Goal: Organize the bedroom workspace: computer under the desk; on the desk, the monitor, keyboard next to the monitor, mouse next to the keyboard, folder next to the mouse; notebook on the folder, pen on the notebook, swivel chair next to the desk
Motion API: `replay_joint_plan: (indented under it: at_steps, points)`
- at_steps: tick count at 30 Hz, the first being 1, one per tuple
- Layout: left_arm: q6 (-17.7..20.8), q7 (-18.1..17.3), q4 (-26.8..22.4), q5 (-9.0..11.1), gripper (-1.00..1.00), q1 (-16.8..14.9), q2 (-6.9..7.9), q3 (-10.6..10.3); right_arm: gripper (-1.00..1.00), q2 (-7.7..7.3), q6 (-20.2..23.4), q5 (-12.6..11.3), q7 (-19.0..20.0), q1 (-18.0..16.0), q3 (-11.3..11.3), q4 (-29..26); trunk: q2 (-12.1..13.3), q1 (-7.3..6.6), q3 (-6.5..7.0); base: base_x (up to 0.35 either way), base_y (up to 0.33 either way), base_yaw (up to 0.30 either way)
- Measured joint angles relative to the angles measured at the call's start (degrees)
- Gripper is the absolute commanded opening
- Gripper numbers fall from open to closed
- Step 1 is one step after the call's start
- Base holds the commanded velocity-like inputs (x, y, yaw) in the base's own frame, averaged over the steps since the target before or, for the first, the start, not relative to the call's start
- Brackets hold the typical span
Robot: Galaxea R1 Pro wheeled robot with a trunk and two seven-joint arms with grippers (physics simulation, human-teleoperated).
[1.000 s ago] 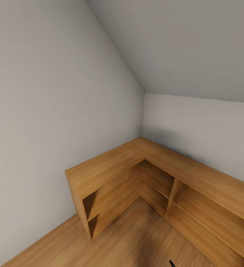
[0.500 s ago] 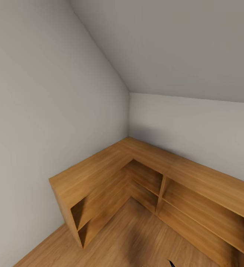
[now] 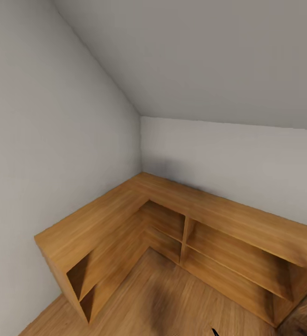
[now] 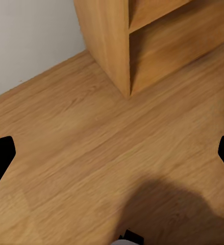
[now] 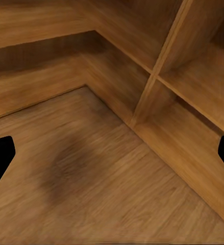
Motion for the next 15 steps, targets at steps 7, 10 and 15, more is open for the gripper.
replay_joint_plan:
  at_steps: [7,10,15]
  points:
    - [0.1,0.04,0.0,-0.01,1.0,0.0,0.05,0.0,1.0,0.59,0.16,-0.07,-0.04,0.0,-0.06,-0.01,0.0,-0.02,0.0,0.123,0.04,-0.3]
    - [0.11,0.07,-0.04,-0.01,1.0,0.0,0.09,0.0,1.0,0.84,0.43,-0.1,-0.08,0.0,-0.13,-0.01,-0.01,-0.03,-0.01,0.255,0.101,-0.3]
    - [0.12,0.1,-0.04,0.0,1.0,0.01,0.09,0.0,1.0,1.43,0.85,-0.17,-0.16,0.0,-0.69,-0.01,0.0,-0.03,-0.19,0.299,0.122,-0.253]
